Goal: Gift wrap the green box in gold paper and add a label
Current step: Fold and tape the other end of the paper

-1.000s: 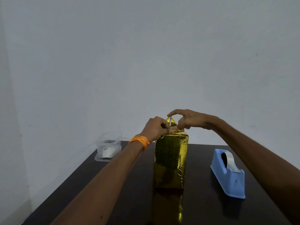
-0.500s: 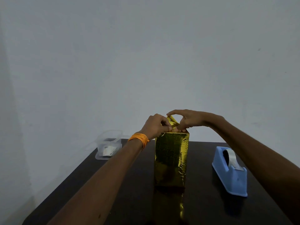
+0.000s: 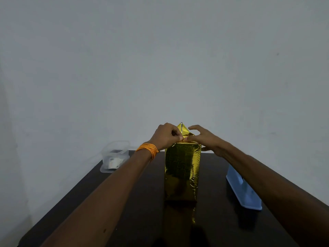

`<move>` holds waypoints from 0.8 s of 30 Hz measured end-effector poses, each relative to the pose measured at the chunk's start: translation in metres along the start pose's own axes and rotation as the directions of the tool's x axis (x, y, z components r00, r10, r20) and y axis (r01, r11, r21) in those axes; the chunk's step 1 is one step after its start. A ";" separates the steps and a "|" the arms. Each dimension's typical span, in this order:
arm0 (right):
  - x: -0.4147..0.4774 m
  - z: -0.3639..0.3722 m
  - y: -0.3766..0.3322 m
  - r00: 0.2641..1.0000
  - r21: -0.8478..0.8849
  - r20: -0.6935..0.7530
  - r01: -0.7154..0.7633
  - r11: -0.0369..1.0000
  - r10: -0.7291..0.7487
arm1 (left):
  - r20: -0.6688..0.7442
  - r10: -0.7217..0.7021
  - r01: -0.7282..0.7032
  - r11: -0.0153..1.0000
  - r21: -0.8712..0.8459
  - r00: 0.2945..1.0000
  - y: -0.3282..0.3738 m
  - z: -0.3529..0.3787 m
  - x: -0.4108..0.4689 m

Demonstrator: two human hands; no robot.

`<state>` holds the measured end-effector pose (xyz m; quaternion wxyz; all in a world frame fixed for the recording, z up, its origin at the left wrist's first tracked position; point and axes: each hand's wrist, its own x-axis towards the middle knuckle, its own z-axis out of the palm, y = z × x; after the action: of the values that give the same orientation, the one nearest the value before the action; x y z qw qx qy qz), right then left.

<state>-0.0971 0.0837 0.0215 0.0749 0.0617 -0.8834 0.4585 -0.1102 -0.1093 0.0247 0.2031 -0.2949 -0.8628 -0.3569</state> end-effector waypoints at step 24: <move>-0.017 0.012 0.023 0.965 0.412 -0.233 -0.012 0.911 0.118 | 0.006 -0.001 0.000 1.000 0.017 1.000 -0.001 0.001 0.000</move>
<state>-0.0850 0.0874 -0.0069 0.1569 -0.0128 -0.7534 0.6384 -0.1114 -0.1092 0.0235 0.2028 -0.2940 -0.8665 -0.3488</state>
